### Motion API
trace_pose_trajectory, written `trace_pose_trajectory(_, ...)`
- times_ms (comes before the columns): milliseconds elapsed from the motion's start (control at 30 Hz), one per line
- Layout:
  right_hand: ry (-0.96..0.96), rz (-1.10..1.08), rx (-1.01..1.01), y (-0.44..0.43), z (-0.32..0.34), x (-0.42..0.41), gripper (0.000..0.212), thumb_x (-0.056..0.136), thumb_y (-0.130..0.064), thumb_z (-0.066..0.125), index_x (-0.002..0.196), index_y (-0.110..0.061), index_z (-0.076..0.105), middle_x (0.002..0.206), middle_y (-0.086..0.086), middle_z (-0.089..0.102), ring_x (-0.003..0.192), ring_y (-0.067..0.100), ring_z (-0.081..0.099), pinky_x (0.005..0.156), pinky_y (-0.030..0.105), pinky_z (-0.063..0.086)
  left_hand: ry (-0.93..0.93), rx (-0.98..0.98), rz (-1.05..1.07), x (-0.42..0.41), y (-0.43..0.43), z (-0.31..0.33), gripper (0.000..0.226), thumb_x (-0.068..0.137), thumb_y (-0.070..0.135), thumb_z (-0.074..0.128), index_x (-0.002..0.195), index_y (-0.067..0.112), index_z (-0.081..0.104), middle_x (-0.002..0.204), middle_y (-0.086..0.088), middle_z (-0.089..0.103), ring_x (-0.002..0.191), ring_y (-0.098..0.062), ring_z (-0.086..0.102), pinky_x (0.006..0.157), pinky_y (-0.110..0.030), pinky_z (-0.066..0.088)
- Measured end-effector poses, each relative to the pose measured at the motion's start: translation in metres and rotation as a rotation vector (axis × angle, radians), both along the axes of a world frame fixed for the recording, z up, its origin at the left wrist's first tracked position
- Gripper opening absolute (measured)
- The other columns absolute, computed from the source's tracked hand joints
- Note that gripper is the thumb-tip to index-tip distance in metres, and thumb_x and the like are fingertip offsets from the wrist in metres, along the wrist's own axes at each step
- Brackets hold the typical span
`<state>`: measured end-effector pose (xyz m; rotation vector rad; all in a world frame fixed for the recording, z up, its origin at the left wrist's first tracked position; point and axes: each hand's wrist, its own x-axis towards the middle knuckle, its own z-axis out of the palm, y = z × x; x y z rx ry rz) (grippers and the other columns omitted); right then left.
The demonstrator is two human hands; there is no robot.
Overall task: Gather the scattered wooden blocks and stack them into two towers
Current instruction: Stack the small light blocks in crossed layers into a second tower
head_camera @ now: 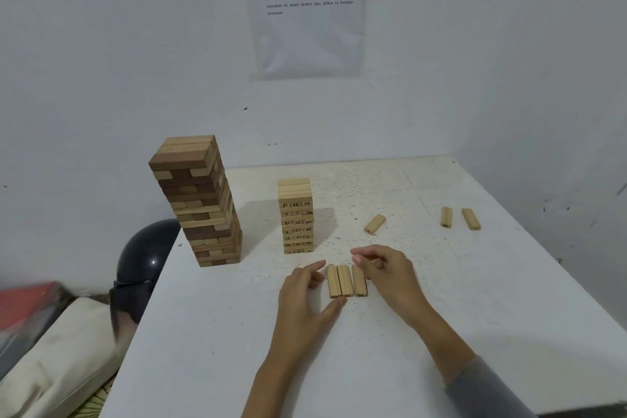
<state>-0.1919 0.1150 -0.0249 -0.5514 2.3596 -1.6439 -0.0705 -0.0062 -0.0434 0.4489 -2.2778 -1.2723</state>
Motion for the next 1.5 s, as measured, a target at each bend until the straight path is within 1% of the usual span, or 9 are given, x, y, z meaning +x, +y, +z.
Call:
trace_pose_trajectory(67,0.010,0.004,-0.005,0.003,-0.002,-0.002,0.014,0.091,-0.018,0.065,0.101,-0.023,0.072,0.097,-0.005,0.069,0.086,0.012,0.063,0.085,0.034,0.055,0.008,0.014,0.000,0.000,0.000,0.000,0.059,0.074,0.022,0.082,0.122,0.040,0.051,0.103,0.019,0.056,0.106,-0.002,0.049,0.094,-0.026,0.043)
trace_pose_trajectory(133,0.001,0.118,-0.019,0.011,-0.002,-0.002,0.022,0.090,-0.014,0.065,0.107,-0.027,0.068,0.104,-0.004,0.065,0.085,0.006,0.059,0.084,0.025,0.051,0.018,0.013,-0.002,0.000,-0.001,-0.001,0.059,0.074,0.022,0.082,0.121,0.040,0.051,0.103,0.019,0.056,0.106,-0.002,0.049,0.093,-0.024,0.043)
trace_pose_trajectory(233,0.061,0.367,0.100,0.025,-0.003,-0.002,0.053,0.083,-0.016,0.074,0.128,-0.035,0.054,0.121,-0.015,0.056,0.099,-0.001,0.052,0.083,0.015,0.043,0.025,0.000,-0.003,-0.002,-0.003,-0.004,0.057,0.074,0.025,0.082,0.121,0.039,0.053,0.101,0.019,0.058,0.104,-0.006,0.052,0.091,-0.025,0.044)
trace_pose_trajectory(333,0.133,0.453,0.205,0.026,-0.004,-0.003,0.072,0.081,-0.017,0.076,0.138,-0.041,0.040,0.128,-0.023,0.047,0.107,-0.001,0.045,0.085,0.010,0.038,0.024,-0.004,-0.006,-0.002,-0.003,-0.006,0.056,0.075,0.024,0.081,0.121,0.039,0.054,0.100,0.019,0.059,0.102,-0.006,0.053,0.088,-0.022,0.043)
trace_pose_trajectory(533,0.160,0.450,0.200,0.021,-0.006,-0.002,0.074,0.081,-0.018,0.077,0.137,-0.045,0.037,0.125,-0.026,0.054,0.105,0.003,0.044,0.079,0.008,0.035,0.041,0.049,-0.032,-0.002,-0.002,-0.002,0.053,0.075,0.014,0.082,0.116,0.034,0.056,0.096,0.011,0.061,0.093,-0.007,0.055,0.078,-0.009,0.040)
trace_pose_trajectory(700,0.156,0.423,0.178,0.020,-0.006,-0.003,0.077,0.076,-0.020,0.081,0.132,-0.050,0.039,0.120,-0.024,0.057,0.102,0.007,0.047,0.079,0.012,0.037,0.053,0.122,-0.029,0.000,-0.002,-0.001,0.052,0.074,0.009,0.082,0.112,0.036,0.058,0.094,0.010,0.065,0.088,-0.006,0.058,0.074,-0.008,0.041)
trace_pose_trajectory(867,0.178,0.425,0.177,0.023,-0.007,-0.003,0.087,0.073,-0.026,0.083,0.138,-0.053,0.033,0.124,-0.027,0.054,0.104,0.005,0.049,0.081,0.015,0.041,0.058,0.142,-0.030,0.000,-0.001,0.001,0.051,0.073,0.009,0.082,0.110,0.036,0.059,0.093,0.010,0.066,0.087,-0.006,0.059,0.074,-0.009,0.041)
trace_pose_trajectory(1300,0.171,0.399,0.125,0.023,-0.014,-0.005,0.080,0.071,-0.022,0.084,0.132,-0.051,0.042,0.116,-0.024,0.060,0.100,0.008,0.051,0.080,0.016,0.041,0.053,0.164,-0.010,0.000,-0.001,-0.002,0.052,0.071,0.010,0.084,0.110,0.036,0.062,0.092,0.010,0.067,0.087,-0.008,0.060,0.075,-0.012,0.044)
trace_pose_trajectory(1500,0.168,0.385,0.131,0.022,-0.012,-0.003,0.083,0.070,-0.021,0.085,0.133,-0.051,0.041,0.115,-0.029,0.060,0.100,0.006,0.052,0.080,0.017,0.041,0.038,0.175,0.010,0.000,0.000,-0.001,0.050,0.072,0.011,0.084,0.109,0.036,0.062,0.094,0.020,0.065,0.088,-0.009,0.061,0.074,-0.013,0.045)
